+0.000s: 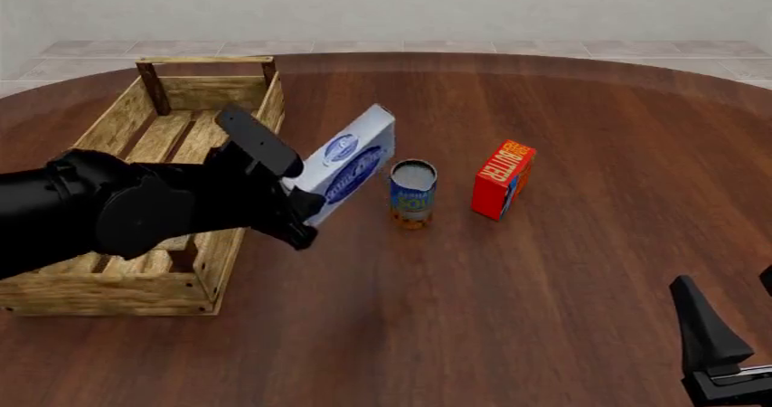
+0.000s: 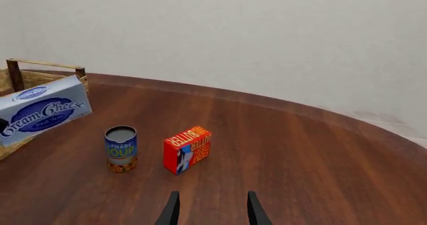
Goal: Pick up the cream cheese and put it in the tray.
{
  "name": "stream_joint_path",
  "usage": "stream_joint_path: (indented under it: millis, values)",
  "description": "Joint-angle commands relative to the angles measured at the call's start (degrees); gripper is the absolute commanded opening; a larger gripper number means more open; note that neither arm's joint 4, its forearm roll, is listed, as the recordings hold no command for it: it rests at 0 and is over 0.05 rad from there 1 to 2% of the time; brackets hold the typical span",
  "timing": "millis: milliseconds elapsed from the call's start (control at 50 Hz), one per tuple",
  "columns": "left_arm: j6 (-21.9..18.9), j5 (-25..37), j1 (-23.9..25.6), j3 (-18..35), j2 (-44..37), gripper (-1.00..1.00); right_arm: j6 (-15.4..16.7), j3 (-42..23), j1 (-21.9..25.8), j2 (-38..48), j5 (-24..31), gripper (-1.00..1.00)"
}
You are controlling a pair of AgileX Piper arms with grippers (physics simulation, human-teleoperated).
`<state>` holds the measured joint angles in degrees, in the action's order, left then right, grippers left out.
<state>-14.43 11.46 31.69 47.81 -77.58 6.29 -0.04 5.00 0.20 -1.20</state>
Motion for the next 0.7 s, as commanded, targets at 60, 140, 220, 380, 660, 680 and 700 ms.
stream_joint_path:
  millis: [60, 140, 220, 380, 660, 680, 700]
  values:
    - [0.9, 1.4, -2.8, 1.8, 2.2, -1.00, 0.0, 0.0, 0.1, 0.0, 0.0, 1.00]
    - [1.0, 2.0, -3.9, 2.1, 3.0, -1.00, 0.2, 0.0, 0.1, 0.0, -0.1, 1.00]
    - [1.1, 3.5, -4.6, 2.6, 4.6, -1.00, 0.4, 0.0, 0.2, 0.0, 0.0, 1.00]
    - [1.7, 5.4, -6.2, 4.8, 5.7, -1.00, 0.7, 0.0, 0.3, 0.0, 0.0, 1.00]
    - [1.6, 7.1, -10.5, 6.1, 6.7, -1.00, 0.7, 0.0, 0.4, -0.2, 0.1, 1.00]
    - [1.4, 7.1, -10.8, 6.1, 6.7, -1.00, 0.7, 0.0, 0.4, -0.2, 0.1, 1.00]
    - [1.2, 7.2, -11.3, 6.2, 6.7, -1.00, 0.7, 0.0, 0.4, -0.2, 0.1, 1.00]
